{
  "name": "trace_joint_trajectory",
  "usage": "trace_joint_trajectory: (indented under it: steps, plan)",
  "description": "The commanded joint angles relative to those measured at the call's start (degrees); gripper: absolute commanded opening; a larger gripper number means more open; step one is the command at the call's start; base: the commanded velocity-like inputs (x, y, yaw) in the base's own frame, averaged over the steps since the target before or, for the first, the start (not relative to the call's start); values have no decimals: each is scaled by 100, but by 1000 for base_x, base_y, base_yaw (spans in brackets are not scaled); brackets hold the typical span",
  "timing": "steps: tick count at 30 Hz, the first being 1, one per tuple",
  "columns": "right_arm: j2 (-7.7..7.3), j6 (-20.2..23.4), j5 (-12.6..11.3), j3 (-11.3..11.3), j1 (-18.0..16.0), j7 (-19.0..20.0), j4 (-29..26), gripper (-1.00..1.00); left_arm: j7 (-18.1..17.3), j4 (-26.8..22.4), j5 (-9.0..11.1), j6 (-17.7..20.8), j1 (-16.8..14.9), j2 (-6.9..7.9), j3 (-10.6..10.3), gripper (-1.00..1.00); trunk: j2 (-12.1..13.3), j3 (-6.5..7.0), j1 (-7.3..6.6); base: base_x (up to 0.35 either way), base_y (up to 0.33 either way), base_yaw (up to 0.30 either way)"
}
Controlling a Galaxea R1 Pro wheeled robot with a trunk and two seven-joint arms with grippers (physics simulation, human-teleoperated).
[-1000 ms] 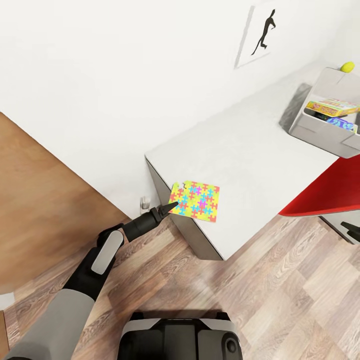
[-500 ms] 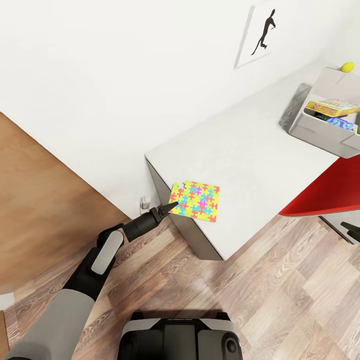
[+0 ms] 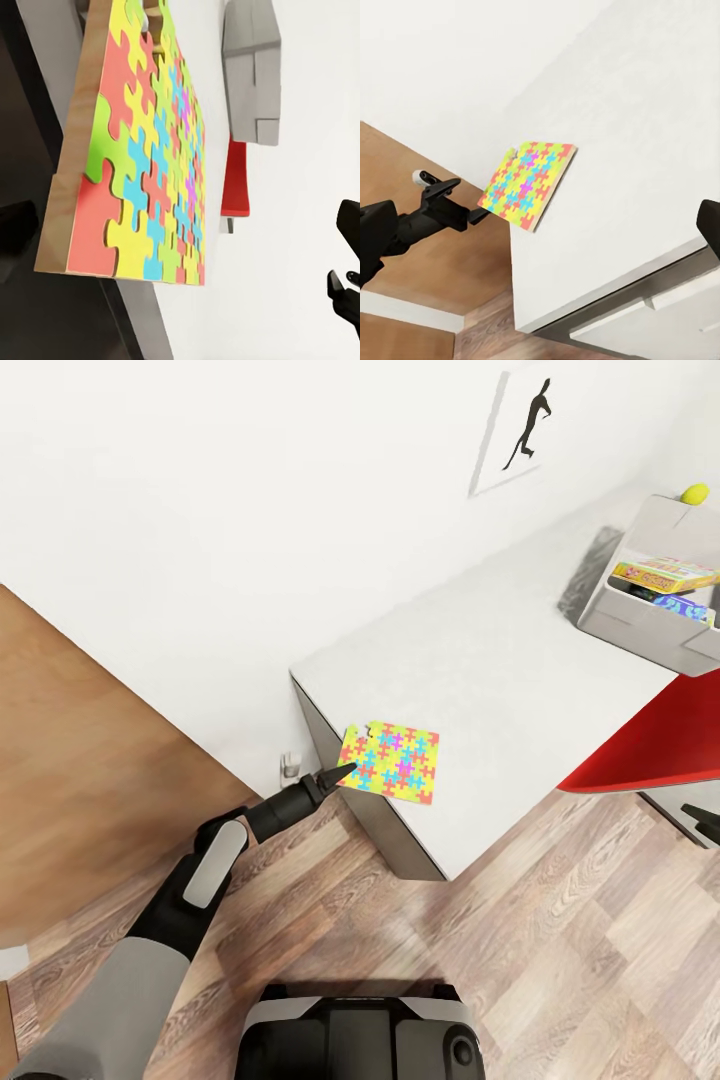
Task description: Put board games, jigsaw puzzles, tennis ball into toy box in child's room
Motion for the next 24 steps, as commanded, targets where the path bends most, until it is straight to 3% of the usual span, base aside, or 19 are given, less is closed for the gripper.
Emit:
trace_joint_trajectory:
  steps: [1,11,12,24]
  plan:
    - [-1,46,-14,-2,-3,8,0,100,8,0,47,43,-3,2,-3,100,-9,-7,3,0,0,0]
    - [-1,46,-14,-6,0,42,-1,100,13,0,45,41,-31,-34,-2,100,-9,-7,3,0,0,0]
    - [-3,46,-14,-7,2,44,-1,100,13,0,45,40,-32,-35,-2,-100,-9,-7,3,0,0,0]
    - [-4,46,-14,-16,6,50,-1,100,14,6,42,13,-38,-52,-1,-100,-9,-7,3,0,0,0]
